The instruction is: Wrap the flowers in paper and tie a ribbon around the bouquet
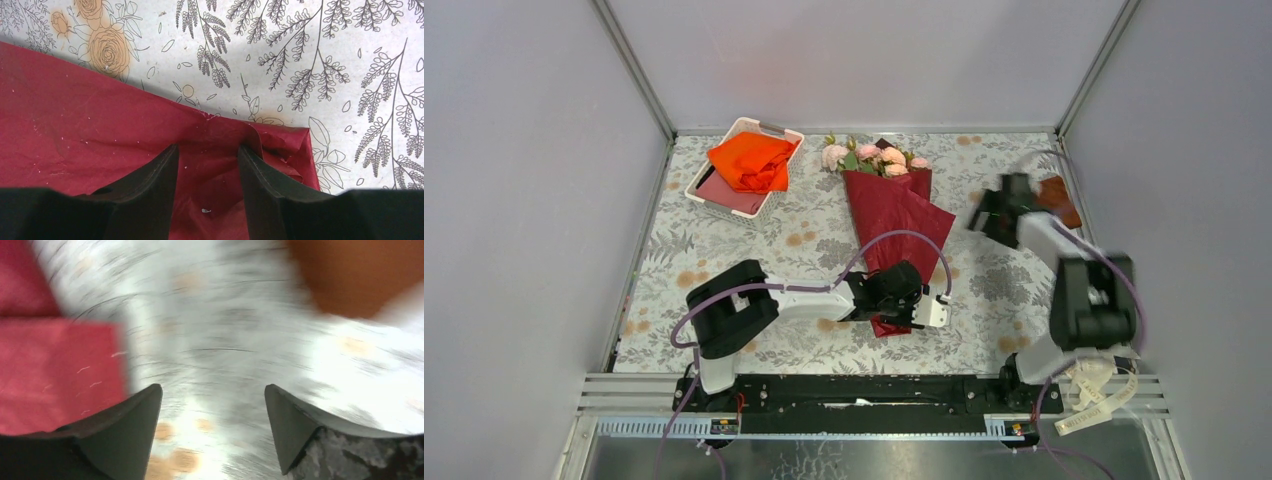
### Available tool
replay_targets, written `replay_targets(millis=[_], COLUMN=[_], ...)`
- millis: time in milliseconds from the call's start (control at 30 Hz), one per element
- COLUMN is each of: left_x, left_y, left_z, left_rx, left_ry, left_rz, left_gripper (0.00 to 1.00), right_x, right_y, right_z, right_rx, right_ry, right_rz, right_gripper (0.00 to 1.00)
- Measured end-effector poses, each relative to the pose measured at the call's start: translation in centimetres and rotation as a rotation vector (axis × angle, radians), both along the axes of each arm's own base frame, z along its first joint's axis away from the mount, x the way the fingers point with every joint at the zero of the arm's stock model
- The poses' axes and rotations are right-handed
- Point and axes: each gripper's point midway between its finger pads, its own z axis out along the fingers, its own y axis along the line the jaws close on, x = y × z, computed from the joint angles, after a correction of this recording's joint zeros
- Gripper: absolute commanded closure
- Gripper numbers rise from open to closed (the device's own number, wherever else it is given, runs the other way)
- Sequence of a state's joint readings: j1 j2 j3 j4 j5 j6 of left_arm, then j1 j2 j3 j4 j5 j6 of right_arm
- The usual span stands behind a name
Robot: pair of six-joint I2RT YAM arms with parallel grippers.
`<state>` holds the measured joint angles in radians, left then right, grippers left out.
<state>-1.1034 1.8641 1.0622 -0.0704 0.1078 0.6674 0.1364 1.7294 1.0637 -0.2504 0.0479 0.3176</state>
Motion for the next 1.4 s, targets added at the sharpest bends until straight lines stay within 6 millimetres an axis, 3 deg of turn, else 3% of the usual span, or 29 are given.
replay_targets(millis=[33,100,133,200,267,433,533,667,767,900,933,1067,1167,1200,1267,1400], left_x=[0.0,0.1,0.1,0.1,0.1,0.1,0.1,0.1,0.1,0.1,0.1,0.1,0.1,0.1,0.1,0.2], left_y=[0.0,0.0,0.1,0.1,0.0,0.0,0.0,0.0,0.0,0.0,0.0,0.0,0.0,0.0,0.0,0.1], left_z=[0.0,0.0,0.0,0.0,0.0,0.0,0.0,0.0,0.0,0.0,0.0,0.0,0.1,0.1,0.1,0.1], left_rx=[-0.001,-0.003,-0.004,-0.006,-0.008,-0.008,-0.008,-0.008,-0.011,-0.011,-0.011,-0.011,-0.010,-0.010,-0.010,-0.010], left_ry=[0.001,0.001,0.002,0.004,0.004,0.005,0.004,0.003,0.002,0.002,0.002,-0.001,-0.002,-0.003,-0.003,-0.004], left_rz=[0.001,0.004,0.004,0.004,0.003,0.003,0.003,0.003,0.002,0.002,0.002,0.000,-0.002,-0.002,-0.002,-0.002], left_gripper=[0.45,0.45,0.45,0.45,0.45,0.44,0.44,0.44,0.44,0.44,0.44,0.43,0.43,0.43,0.43,0.43], right_x=[-0.9,-3.6,-5.2,-8.0,-10.5,-20.0,-24.4,-28.8,-30.2,-30.8,-31.0,-31.8,-31.3,-31.2,-30.3,-27.5], right_y=[-3.2,-10.0,-12.5,-15.0,-16.7,-23.3,-25.4,-26.1,-25.9,-26.2,-26.4,-26.5,-26.1,-26.0,-26.1,-26.2], right_z=[1.0,3.8,5.3,7.8,8.6,5.5,3.7,1.1,0.4,0.3,0.2,-1.1,-2.2,-2.4,-2.5,-2.2], right_rx=[0.003,-0.038,-0.068,-0.097,-0.103,-0.179,-0.194,-0.230,-0.275,-0.276,-0.270,-0.218,-0.155,-0.146,-0.104,0.026], right_ry=[-0.044,-0.174,-0.245,-0.386,-0.471,-0.426,-0.349,-0.164,-0.063,-0.056,-0.057,-0.039,-0.035,-0.031,-0.064,-0.221], right_rz=[-0.125,-0.413,-0.537,-0.727,-0.903,-1.468,-1.718,-1.942,-1.992,-2.031,-2.047,-2.092,-2.076,-2.063,-2.039,-1.914], right_gripper=[0.01,0.00,0.00,0.00,0.00,0.00,0.00,0.00,0.00,0.02,0.07,0.45,0.84,0.91,1.00,1.00])
